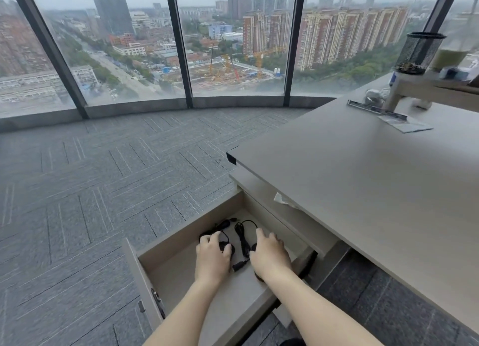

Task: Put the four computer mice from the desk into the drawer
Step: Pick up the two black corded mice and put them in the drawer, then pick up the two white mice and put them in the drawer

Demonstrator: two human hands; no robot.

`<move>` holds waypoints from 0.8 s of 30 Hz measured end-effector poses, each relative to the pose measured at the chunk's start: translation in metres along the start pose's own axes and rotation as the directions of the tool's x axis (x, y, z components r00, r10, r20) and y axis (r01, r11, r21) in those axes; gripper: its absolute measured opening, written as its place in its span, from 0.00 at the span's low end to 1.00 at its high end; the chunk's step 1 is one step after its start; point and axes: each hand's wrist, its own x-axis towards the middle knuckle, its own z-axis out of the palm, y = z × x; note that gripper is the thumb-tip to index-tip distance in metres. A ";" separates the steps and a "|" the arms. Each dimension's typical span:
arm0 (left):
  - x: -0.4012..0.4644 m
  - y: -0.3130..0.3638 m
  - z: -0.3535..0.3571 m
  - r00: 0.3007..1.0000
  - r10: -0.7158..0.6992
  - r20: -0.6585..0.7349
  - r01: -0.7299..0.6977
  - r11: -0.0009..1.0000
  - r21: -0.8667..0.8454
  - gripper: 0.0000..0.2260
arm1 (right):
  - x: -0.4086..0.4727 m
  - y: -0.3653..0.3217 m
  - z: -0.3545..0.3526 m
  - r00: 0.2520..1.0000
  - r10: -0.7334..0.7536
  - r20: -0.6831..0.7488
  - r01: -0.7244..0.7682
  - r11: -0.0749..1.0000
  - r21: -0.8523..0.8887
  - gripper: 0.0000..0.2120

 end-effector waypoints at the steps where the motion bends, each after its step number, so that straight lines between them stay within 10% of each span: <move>1: -0.002 0.013 -0.006 0.998 0.050 -0.039 -0.052 0.997 -0.055 0.21 | -0.008 0.000 -0.012 0.998 -0.038 -0.042 0.040 0.998 0.052 0.21; 6: -0.031 0.095 -0.029 0.924 0.315 -0.216 -0.362 0.904 -0.228 0.12 | -0.072 0.021 -0.106 0.923 -0.155 -0.352 0.268 0.916 0.299 0.15; 11: -0.094 0.196 -0.007 0.822 0.546 -0.163 -0.566 0.746 -0.351 0.10 | -0.134 0.112 -0.206 0.752 0.041 -0.658 0.307 0.862 0.404 0.07; 19: -0.190 0.330 0.098 0.657 0.721 0.220 -0.644 0.688 -0.335 0.16 | -0.184 0.342 -0.264 0.398 0.334 -0.854 -0.147 0.943 0.300 0.14; 24: -0.222 0.392 0.158 0.619 0.701 0.354 -0.676 0.705 -0.215 0.24 | -0.197 0.427 -0.267 0.431 0.509 -0.745 -0.442 0.839 0.318 0.24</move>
